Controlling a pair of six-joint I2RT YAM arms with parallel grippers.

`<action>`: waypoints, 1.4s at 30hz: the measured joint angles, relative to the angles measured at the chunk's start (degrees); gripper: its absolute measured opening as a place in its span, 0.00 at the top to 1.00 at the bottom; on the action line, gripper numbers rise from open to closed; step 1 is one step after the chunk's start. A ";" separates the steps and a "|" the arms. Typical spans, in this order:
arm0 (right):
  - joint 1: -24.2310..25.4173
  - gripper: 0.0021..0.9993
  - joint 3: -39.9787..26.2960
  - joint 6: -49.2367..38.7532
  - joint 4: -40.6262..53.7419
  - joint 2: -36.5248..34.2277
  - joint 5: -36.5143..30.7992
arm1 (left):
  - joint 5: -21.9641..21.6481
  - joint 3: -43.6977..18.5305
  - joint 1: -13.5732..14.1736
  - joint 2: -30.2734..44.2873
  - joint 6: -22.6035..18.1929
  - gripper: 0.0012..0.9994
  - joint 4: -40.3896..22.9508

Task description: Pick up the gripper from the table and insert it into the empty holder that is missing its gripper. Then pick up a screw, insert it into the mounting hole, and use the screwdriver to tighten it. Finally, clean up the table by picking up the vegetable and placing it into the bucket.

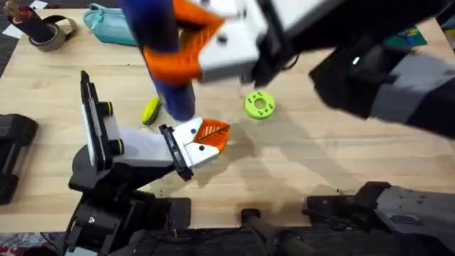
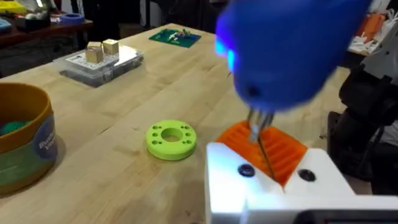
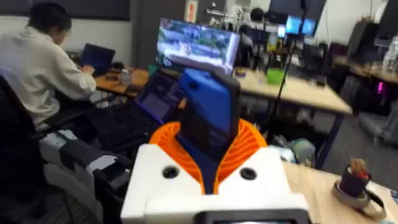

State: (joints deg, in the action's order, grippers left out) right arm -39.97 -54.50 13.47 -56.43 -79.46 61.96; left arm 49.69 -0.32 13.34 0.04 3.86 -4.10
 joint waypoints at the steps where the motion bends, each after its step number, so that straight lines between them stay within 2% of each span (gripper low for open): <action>1: 0.48 0.94 -1.87 0.62 1.88 -0.01 0.15 | 0.01 0.00 0.00 -0.01 0.00 0.99 0.00; 6: 2.00 0.94 -10.82 0.88 12.35 0.04 0.66 | 0.01 0.00 0.00 -0.01 0.00 0.99 -0.01; 11: 2.56 0.94 -12.51 -2.83 20.14 0.12 0.94 | 0.01 0.00 0.00 0.01 0.00 0.99 0.00; 14: 4.78 0.94 -13.81 -7.32 31.72 0.11 0.88 | 0.02 0.00 0.00 -0.01 0.00 0.99 0.00; 17: 9.09 0.94 -17.99 -14.40 51.08 -0.16 -0.75 | 0.02 0.00 0.00 0.00 0.00 0.99 -0.01; 19: 12.38 0.94 -22.26 -20.04 63.80 -0.81 -4.04 | 0.02 0.00 0.00 0.01 -0.01 0.99 0.00; 22: 16.86 0.94 -28.37 -29.24 77.63 -1.59 -11.43 | 0.02 0.00 0.00 0.00 0.00 0.99 0.00; 26: 20.20 0.94 -31.64 -37.33 84.11 -1.47 -22.38 | 0.01 0.00 0.00 0.00 0.00 0.99 0.00; 31: 22.27 0.94 -32.10 -41.73 97.37 -1.42 -35.65 | 0.02 0.00 0.00 0.00 0.00 0.99 0.00; 38: 22.73 0.94 -32.10 -50.10 103.03 -3.11 -53.78 | 0.01 0.00 0.00 0.01 0.00 0.99 -0.01; 42: 24.56 0.94 -32.13 -53.62 103.60 -8.65 -59.30 | 0.01 0.00 0.00 0.00 0.00 0.99 0.00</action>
State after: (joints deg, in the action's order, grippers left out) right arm -15.41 -86.63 -40.15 47.17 -88.11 2.66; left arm 49.70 -0.32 13.34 0.04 3.86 -4.10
